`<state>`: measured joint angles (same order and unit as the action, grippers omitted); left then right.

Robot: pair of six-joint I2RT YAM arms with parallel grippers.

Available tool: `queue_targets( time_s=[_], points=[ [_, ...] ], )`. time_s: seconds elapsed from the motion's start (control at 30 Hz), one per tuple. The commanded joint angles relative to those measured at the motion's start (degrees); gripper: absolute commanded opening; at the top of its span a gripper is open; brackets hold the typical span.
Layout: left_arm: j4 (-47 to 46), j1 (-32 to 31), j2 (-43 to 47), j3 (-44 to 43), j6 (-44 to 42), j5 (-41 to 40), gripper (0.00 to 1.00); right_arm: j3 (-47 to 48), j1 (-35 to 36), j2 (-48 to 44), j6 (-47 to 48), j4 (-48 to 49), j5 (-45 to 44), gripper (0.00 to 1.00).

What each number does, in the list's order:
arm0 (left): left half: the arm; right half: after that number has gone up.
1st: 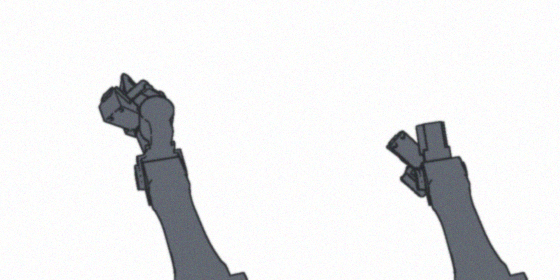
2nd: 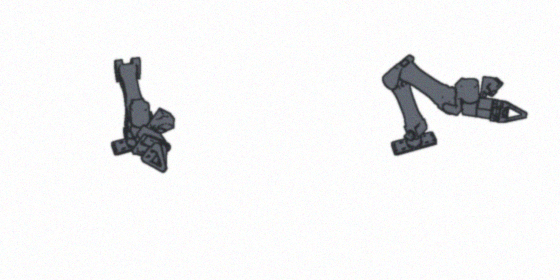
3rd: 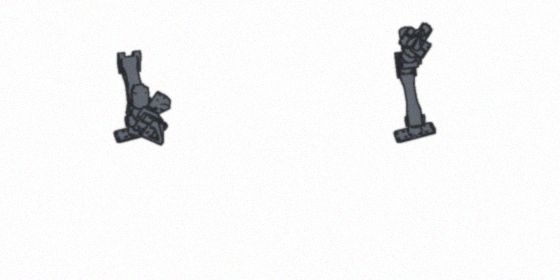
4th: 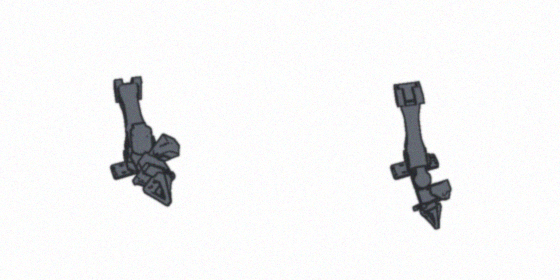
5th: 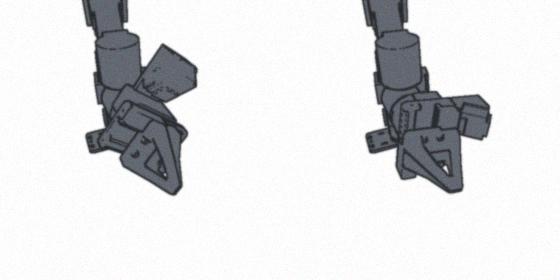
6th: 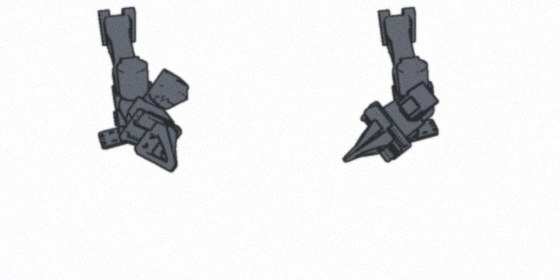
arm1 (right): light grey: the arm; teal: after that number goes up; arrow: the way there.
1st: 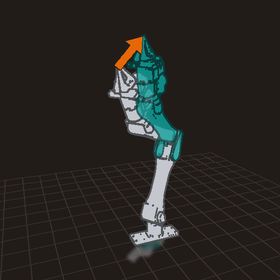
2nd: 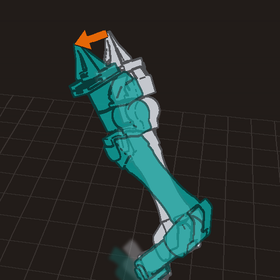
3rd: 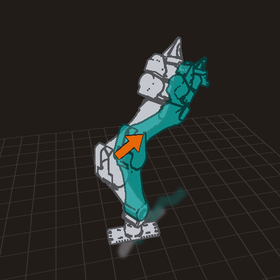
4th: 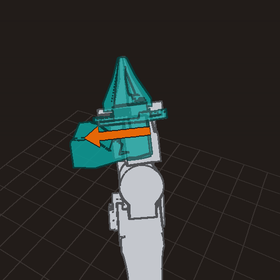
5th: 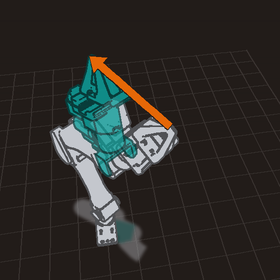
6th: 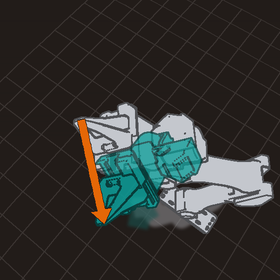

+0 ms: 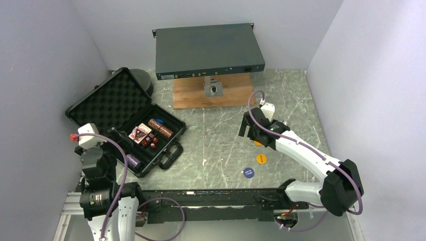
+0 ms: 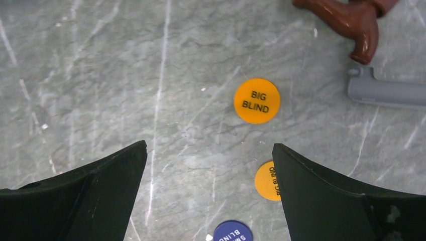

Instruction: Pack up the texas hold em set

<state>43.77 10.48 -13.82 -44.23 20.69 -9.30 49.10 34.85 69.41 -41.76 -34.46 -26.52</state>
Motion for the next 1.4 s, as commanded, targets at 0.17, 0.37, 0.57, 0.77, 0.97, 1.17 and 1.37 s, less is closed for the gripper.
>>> queue_targets(
  time_s=[0.17,0.37,0.57,0.77,0.97,1.17,1.37],
  points=[
    [-2.5,0.3,0.0,0.2,-0.5,0.8,1.0,-4.9,-4.5,1.8,-5.4,0.8,3.1,0.93],
    [-2.7,0.4,0.3,0.3,-0.5,0.9,1.0,-6.5,-8.5,4.1,-4.1,3.5,5.7,0.91],
    [-2.8,0.4,0.3,0.3,-0.5,0.9,1.0,-7.5,-13.1,6.8,-2.7,6.1,10.3,0.91],
    [-2.7,0.3,0.2,0.3,-0.5,1.0,1.0,-7.5,-14.7,9.7,-1.6,8.5,12.3,0.89],
    [-2.5,0.3,-0.1,0.2,-0.5,0.7,1.0,-7.6,-15.7,12.2,-1.0,10.1,11.1,0.86],
    [-2.7,0.4,-0.2,0.3,-0.5,0.9,1.0,-6.9,-16.4,14.3,-0.1,10.8,9.7,0.82],
    [-2.8,0.3,-0.2,0.4,-0.5,0.9,1.0,-5.9,-16.6,15.8,0.8,10.9,8.1,0.76]
  ],
)
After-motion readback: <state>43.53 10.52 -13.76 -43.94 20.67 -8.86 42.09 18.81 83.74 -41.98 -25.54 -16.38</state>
